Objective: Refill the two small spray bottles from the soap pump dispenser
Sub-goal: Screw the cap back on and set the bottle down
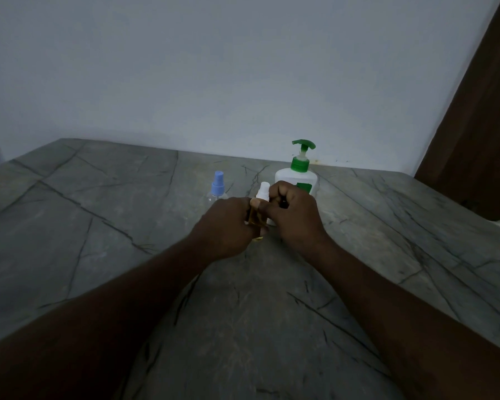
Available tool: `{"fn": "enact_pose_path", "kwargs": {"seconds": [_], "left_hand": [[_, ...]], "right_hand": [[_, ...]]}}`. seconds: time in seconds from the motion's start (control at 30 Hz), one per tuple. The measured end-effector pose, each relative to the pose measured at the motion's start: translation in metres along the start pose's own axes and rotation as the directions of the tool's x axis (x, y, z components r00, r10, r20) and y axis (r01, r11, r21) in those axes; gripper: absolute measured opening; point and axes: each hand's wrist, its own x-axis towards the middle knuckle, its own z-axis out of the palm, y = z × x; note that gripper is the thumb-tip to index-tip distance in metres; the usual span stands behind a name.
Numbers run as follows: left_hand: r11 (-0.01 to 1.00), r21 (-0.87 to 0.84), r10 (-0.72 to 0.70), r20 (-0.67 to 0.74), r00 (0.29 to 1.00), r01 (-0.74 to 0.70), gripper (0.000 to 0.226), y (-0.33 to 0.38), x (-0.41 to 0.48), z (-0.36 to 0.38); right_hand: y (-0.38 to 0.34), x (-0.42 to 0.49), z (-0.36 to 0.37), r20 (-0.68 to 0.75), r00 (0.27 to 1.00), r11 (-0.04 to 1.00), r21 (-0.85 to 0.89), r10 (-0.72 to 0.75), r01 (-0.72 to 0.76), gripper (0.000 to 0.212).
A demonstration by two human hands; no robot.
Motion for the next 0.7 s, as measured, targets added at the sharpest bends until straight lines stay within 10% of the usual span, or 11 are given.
{"fn": "enact_pose_path", "kwargs": {"seconds": [0.7], "left_hand": [[0.994,0.104,0.048,-0.037,0.998,-0.044,0.037,0.0033,-0.0076,0.0019]], "right_hand": [[-0.0028,-0.0092,0.0056,-0.129,0.992,0.999,-0.038,0.007,-0.012,0.037]]}}
